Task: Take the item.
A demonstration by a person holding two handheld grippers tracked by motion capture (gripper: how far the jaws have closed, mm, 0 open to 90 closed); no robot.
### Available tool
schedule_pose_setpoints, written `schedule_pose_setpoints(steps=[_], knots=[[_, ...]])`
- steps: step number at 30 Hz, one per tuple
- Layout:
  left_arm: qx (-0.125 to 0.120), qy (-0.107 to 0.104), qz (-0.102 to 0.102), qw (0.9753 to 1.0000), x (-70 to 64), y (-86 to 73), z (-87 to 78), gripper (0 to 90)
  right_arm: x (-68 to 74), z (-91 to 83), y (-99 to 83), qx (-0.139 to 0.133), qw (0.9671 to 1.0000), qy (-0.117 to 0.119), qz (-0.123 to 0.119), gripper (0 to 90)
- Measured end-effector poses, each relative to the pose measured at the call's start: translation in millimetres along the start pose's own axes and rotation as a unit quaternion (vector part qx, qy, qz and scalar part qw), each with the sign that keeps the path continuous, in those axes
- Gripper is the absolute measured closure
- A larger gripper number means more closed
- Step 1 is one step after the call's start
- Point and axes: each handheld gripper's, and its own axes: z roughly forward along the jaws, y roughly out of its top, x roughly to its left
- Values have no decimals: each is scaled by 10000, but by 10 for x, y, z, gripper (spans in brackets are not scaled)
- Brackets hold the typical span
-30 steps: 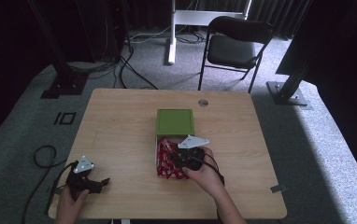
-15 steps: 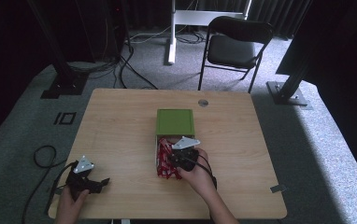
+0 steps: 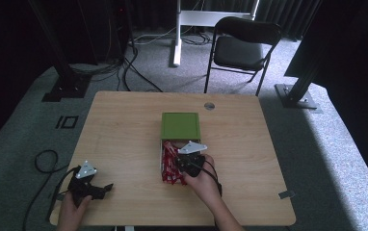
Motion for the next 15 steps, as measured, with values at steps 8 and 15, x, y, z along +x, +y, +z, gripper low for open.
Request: schedule_pose_setpoints(steps=[8,15], knots=[[0,0,-1,10000,0,0,0,15,-16,-162,11,-63,9996,252,91,822],[-2,-1,-1,10000,0,0,0,14,-13,-300,-17,-150,9993,341,74,824]])
